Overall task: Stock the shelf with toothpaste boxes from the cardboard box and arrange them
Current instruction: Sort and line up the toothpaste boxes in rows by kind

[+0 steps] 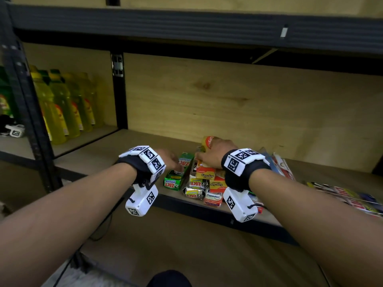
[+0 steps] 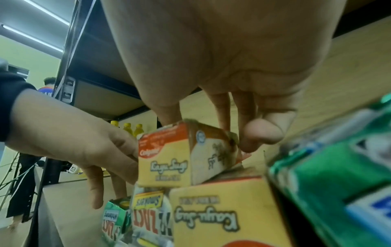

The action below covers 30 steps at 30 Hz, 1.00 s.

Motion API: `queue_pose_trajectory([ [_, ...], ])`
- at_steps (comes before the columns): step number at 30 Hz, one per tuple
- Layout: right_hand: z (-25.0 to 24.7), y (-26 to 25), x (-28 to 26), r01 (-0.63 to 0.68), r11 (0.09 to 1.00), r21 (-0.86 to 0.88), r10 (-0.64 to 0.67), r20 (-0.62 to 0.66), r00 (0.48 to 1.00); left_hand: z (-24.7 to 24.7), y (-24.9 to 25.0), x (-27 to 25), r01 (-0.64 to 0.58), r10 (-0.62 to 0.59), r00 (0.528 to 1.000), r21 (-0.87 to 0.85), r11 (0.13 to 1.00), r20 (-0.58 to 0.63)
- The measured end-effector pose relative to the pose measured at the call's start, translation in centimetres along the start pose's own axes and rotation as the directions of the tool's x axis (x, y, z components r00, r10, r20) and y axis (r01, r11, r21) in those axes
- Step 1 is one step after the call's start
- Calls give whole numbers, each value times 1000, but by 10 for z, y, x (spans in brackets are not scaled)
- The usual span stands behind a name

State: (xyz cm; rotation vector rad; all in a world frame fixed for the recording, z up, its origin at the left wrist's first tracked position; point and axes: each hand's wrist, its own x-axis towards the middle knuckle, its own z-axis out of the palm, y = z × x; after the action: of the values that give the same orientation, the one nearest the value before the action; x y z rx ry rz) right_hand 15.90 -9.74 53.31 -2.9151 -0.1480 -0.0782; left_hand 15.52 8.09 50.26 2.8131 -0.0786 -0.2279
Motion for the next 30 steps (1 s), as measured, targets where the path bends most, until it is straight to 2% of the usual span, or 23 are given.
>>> queue_pose_trajectory([
  [2,3,-3,2,-31,999,8,31,22,999,5,-3,3,-20,20,1000,-12,1000,19],
  [10,6,-8,10,-74,994,76,73,18,997,11,-12,11,-64,62,998,-56,996,-31],
  [14,0,0,7,-92,954,285,91,15,996,12,-10,8,-57,57,998,-12,998,-42],
  [17,-9,9,3,-70,937,342,91,-46,995,14,-6,8,-33,31,995,-12,999,-97],
  [22,-29,27,-5,-37,960,278,73,-119,990,14,15,8,-48,27,981,-108,993,-191],
  [25,-37,43,-9,-53,980,191,79,-127,989,12,31,6,-87,68,978,-90,992,-195],
  [27,-41,55,-13,-75,985,156,94,-122,988,10,42,3,-120,110,977,-43,992,-181],
  [30,-40,71,-20,-96,990,100,107,-104,989,11,51,3,-146,146,985,7,989,-88],
])
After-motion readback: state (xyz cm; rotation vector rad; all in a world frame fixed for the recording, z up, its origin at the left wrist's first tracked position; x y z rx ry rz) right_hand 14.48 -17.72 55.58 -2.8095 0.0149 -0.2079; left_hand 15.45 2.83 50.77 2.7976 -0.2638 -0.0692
